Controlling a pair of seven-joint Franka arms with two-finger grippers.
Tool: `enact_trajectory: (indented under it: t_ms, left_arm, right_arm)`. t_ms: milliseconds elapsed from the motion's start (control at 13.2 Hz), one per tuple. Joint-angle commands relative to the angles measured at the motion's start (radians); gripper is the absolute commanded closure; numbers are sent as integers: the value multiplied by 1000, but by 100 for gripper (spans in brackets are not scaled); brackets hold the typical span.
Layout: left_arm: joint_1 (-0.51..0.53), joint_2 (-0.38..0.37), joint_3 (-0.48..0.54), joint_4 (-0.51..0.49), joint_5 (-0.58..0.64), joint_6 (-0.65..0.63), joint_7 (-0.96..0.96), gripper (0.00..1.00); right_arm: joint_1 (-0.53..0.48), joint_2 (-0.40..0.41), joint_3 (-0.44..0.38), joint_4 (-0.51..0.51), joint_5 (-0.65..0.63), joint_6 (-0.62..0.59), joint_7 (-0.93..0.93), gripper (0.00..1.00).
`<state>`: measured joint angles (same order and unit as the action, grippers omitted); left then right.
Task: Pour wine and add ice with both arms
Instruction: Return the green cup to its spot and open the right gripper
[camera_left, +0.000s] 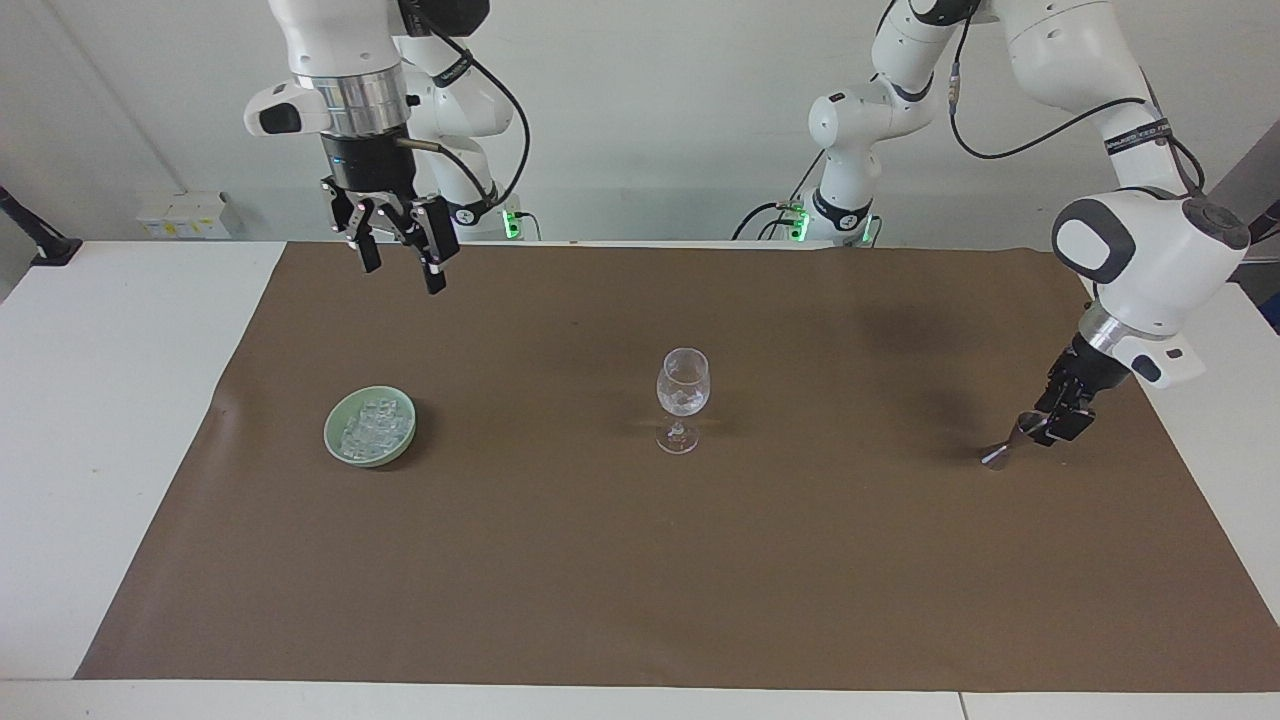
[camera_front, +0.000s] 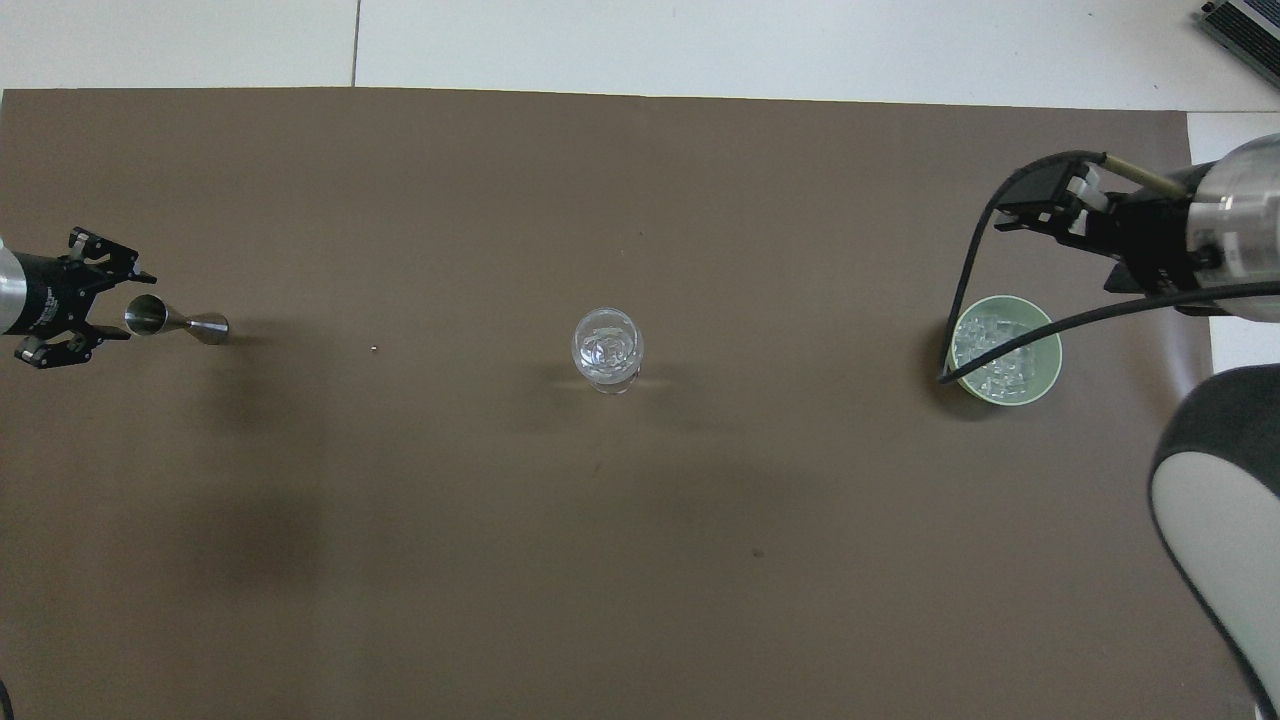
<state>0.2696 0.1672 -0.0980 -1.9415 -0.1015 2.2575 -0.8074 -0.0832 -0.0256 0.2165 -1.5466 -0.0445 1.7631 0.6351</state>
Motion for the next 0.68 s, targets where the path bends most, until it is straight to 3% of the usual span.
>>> enact_trajectory:
  t_ms: [0,227,379,606]
  left_arm:
    - [-10,-28,15,13,31,-55,33,29]
    - [-18,-28,4,79,106,-124,104,27]
    - [-26,-31,-6,117,109,-148,236,20]
    - [-39,-34,-26,232,112,-252,390,15]
  right_arm:
    - [-9,-20,-60,-15,29,-54,-115,0]
    - [-30,-77,-167,-139,34,-41,-366,0]
    - [-53,-100,-180,-240,66,34,-437,0]
    - [-50,-114,-180,-279,64,45,-449,0]
